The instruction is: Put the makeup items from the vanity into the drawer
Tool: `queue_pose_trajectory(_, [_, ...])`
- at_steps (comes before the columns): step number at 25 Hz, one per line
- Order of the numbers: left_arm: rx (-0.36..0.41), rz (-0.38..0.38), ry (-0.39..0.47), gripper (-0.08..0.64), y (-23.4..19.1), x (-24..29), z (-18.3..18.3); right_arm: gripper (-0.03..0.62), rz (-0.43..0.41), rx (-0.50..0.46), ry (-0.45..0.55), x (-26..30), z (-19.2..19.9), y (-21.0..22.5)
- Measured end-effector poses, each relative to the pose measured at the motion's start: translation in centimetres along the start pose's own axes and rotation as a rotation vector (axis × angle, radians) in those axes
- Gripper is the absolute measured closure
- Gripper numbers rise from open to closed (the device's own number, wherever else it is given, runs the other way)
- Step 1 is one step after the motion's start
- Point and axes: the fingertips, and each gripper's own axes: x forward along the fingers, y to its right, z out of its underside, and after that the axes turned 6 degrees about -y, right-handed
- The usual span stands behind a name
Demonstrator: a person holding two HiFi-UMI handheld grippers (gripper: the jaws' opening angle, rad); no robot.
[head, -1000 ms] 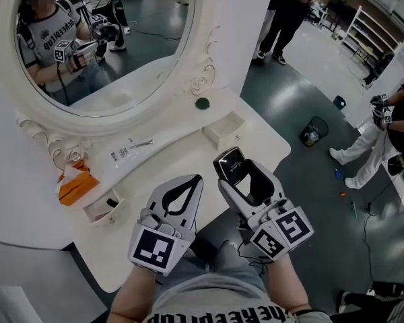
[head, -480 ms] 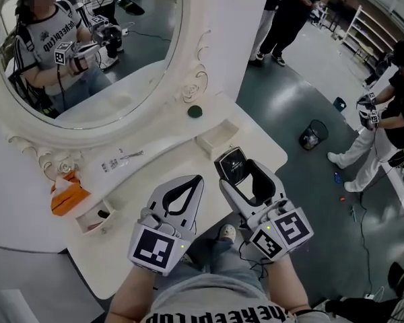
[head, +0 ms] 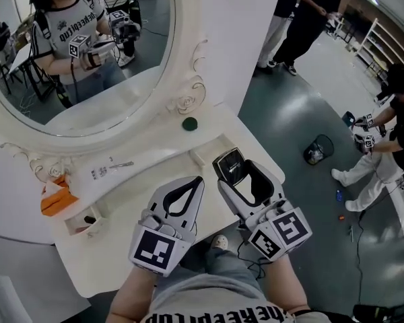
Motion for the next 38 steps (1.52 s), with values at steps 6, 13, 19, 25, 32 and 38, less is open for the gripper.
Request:
queue_pose_trajectory(6, [-0.014,-0.051,0.004,0.546,-0.3,2.6,-0.4,0.258,-0.042,-0.009,-0.008,1.1,-0.3,2.8])
queue_pose_trajectory(13, [-0.031,-0.118,-0.001,0.545,-0.3,5.2,-0.5,0.258,-0.103,-0.017,-0.026,2.4,-0.4,5.8])
queue_pose_trajectory(19, [-0.047,-0.170,-0.009,0.545,-0.7,6.7,0.0,0.258,-0.142,-0.020,-0.046,3.7,0.1,7.6])
queue_pose_trajectory(25, [-0.064,-0.225,-0.026,0.546,-1.4,7.8,0.2,0.258,-0.189,-0.025,-0.072,5.3,0.6,9.0])
queue_pose_trajectory(32, [-0.089,-0.283,-0.044,0.546,-2.5,8.9,0.8,0.258,-0.237,-0.029,-0.114,7.5,1.8,10.1])
queue_pose_trajectory(38, [-0.108,-0.328,-0.054,0.546,-3.5,9.5,1.5,0.259,-0.278,-0.025,-0.150,9.4,3.2,10.8])
